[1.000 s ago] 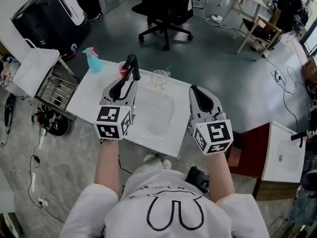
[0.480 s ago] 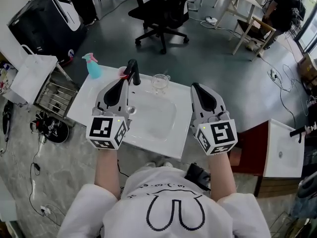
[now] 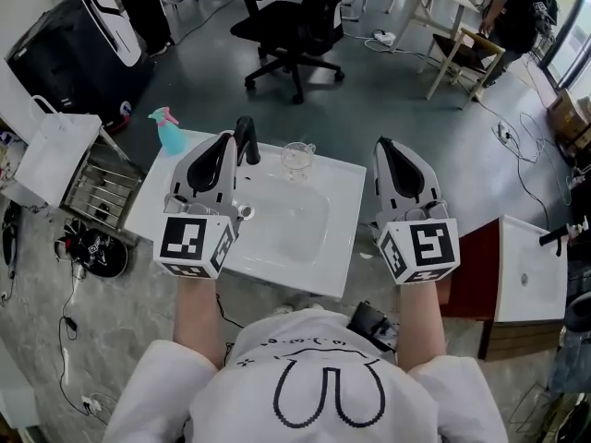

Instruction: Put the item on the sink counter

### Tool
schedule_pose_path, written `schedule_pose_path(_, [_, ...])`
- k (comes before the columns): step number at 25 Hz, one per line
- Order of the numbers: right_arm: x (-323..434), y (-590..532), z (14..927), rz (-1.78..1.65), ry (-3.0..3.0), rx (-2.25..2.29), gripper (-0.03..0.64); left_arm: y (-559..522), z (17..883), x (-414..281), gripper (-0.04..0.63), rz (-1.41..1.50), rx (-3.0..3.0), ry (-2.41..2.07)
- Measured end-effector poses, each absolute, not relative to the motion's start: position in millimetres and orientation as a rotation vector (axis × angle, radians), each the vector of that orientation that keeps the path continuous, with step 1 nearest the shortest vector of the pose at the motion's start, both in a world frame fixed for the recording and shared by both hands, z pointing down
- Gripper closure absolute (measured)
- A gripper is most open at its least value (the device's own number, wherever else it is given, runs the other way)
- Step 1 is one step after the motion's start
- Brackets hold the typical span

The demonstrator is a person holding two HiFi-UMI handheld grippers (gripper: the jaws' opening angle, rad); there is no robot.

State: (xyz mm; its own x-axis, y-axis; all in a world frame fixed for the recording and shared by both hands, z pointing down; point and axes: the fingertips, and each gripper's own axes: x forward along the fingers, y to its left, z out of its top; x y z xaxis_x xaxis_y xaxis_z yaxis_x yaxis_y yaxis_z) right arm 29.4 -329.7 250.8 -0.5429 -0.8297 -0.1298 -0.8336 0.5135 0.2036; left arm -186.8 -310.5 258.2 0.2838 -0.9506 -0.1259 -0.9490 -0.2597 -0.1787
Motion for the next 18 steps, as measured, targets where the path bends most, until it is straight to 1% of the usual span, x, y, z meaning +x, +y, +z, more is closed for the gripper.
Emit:
schedule_pose_path(11, [37.5, -332.9, 230.6, 0.438, 2.666, -1.54, 0.589, -311.3, 231.0, -190.0, 0.586, 0.029, -2.294, 1.719])
schedule_pose_path(18, [33.7, -332.3, 230.3, 0.443, 2.662, -1.536, 0.589, -310.4, 229.7, -196.4, 0.586, 0.029, -2.283, 1.727])
